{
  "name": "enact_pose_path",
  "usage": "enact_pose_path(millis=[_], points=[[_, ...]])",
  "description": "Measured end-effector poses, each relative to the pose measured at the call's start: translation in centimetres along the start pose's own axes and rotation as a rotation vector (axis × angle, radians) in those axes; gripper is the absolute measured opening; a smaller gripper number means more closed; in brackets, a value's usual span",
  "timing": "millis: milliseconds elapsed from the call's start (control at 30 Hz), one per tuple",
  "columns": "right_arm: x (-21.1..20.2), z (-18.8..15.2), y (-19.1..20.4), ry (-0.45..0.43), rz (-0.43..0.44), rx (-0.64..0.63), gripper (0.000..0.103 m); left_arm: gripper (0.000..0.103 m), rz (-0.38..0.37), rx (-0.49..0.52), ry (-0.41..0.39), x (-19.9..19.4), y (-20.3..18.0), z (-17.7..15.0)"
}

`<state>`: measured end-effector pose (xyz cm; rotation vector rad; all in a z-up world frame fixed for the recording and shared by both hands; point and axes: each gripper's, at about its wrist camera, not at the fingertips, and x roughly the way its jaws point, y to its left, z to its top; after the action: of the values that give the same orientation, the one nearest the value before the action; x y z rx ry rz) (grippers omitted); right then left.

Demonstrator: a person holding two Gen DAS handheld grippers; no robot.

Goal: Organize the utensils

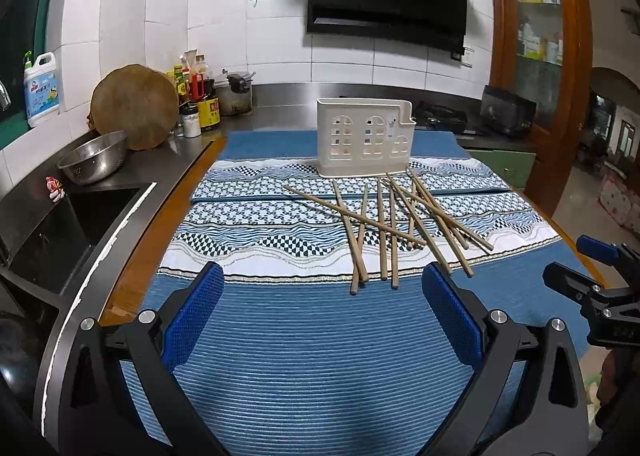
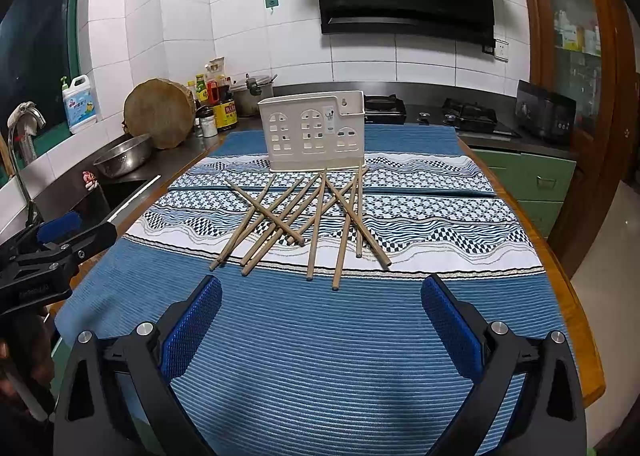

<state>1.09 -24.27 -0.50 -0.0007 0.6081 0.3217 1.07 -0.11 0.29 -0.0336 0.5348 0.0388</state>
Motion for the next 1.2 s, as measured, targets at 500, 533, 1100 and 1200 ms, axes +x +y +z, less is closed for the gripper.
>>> enact_pose_path(millis=[500,533,1100,1200], points=[[2.2,0.6,-1.7,0.027,0.007,-0.015,0.096,0.098,0.019,-0.022,0.018,2.0,0.8,0.6],[2.4,0.7,-1.8,0.031,0.007,-0.018,0.096,0.098,0.021,-0.023,0.022,2.3,0.9,0.6],[11.2,4.2,-0.4,0.173,0.214,-0.169,0.061,0.097,0.020,-0.097,0.086,7.2,2.8,0.6],[13.4,4.8,0.6,0.210,0.262,-0.214,0.054,0.097,0.023,-0.108,0.097,8.0,3.3,0.5]])
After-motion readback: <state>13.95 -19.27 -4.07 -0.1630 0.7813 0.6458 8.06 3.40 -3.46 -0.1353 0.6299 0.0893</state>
